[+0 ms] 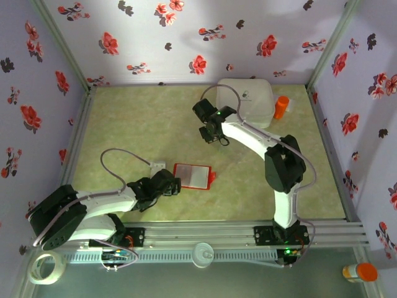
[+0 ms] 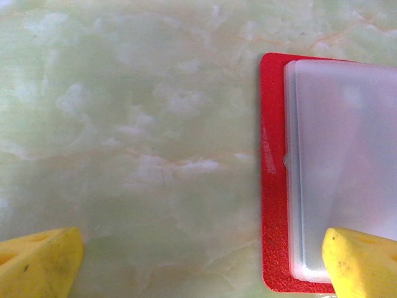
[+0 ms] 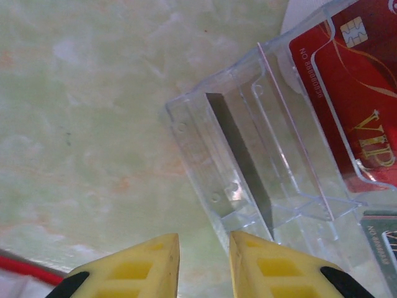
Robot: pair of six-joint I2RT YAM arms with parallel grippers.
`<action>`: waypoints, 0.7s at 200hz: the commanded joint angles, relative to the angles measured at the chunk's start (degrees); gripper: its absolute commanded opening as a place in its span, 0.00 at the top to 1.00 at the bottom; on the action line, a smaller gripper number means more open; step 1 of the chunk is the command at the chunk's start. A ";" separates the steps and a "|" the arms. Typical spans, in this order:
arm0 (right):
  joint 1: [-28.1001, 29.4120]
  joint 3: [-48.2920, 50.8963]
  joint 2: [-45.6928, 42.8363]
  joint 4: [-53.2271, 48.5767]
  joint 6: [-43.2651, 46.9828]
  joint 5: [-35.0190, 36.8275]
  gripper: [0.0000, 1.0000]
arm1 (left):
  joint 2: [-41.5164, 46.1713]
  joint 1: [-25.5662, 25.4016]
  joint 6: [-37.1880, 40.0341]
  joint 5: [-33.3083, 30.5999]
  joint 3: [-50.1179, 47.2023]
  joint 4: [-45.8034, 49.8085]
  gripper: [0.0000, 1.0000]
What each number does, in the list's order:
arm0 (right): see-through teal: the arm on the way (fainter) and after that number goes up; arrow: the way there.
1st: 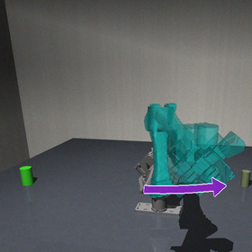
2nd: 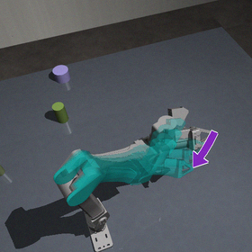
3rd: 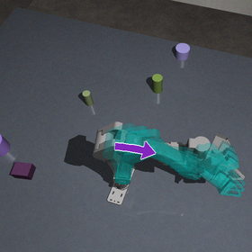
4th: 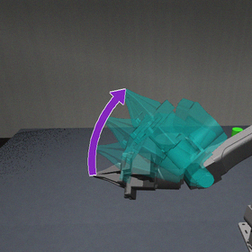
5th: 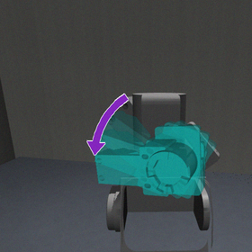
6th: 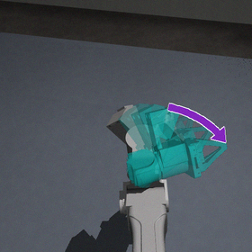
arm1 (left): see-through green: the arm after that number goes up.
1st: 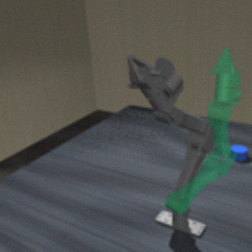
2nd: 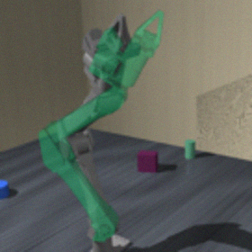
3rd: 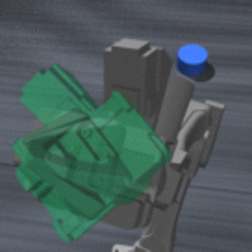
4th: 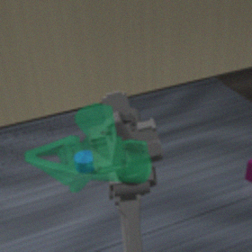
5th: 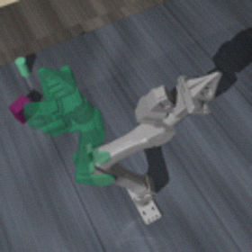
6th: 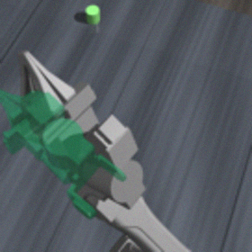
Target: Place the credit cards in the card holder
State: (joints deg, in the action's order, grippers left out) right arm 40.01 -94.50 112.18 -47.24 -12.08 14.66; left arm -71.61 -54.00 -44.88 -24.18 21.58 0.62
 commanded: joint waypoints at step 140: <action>0.18 -10.14 11.07 -5.32 6.58 10.14 0.84 | -0.59 0.92 -1.27 -0.31 -1.15 0.08 0.00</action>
State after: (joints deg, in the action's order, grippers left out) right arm 40.01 -102.94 122.41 -50.78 -6.76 23.16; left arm -71.61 -53.82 -44.93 -24.18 21.58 0.56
